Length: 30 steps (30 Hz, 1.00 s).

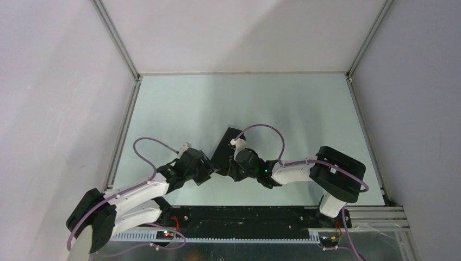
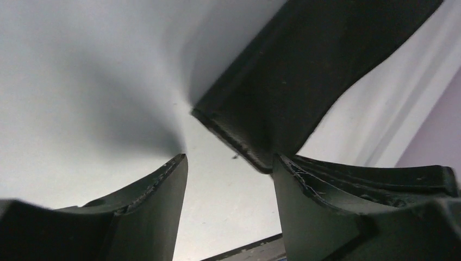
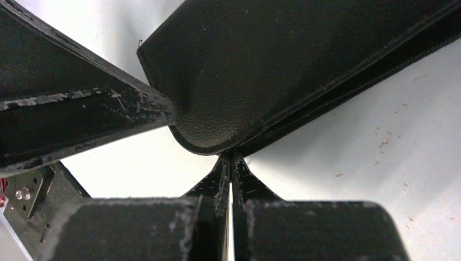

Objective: Sort the hair-cutting tools

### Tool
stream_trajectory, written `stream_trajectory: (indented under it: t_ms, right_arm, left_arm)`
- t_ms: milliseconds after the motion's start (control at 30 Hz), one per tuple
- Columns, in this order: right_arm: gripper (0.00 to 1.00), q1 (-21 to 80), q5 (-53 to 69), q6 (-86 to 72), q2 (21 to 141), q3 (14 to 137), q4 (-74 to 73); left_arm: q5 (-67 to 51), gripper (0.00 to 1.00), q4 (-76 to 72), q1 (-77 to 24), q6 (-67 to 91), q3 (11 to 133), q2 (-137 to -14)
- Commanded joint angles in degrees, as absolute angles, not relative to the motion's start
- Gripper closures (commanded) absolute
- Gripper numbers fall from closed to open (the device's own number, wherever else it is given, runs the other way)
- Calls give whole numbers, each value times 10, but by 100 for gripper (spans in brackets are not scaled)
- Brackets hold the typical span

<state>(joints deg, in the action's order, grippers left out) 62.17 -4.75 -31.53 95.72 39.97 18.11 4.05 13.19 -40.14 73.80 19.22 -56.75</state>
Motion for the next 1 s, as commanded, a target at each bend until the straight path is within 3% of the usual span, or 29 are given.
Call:
stream_trajectory:
  t_ms: [0, 233, 467, 500, 567, 767, 967]
  right_arm:
    - [100, 632, -60, -324, 967, 427, 200]
    - [100, 634, -65, -320, 958, 427, 185]
    - [100, 638, -76, -303, 942, 426, 148]
    - [100, 641, -83, -296, 937, 427, 137]
    - [100, 642, -99, -291, 929, 427, 112]
    - [100, 607, -146, -276, 890, 395, 76]
    - [100, 506, -140, -263, 862, 359, 69]
  left_arm:
    - [36, 37, 46, -414, 784, 194, -580]
    - [60, 48, 48, -416, 803, 200, -617]
    - [71, 80, 41, -412, 817, 202, -644]
    - [70, 89, 40, -411, 816, 203, -648]
    - [66, 98, 40, -407, 807, 204, -656]
    - [58, 100, 55, -388, 770, 204, -660]
    - [57, 100, 112, -353, 700, 222, -663]
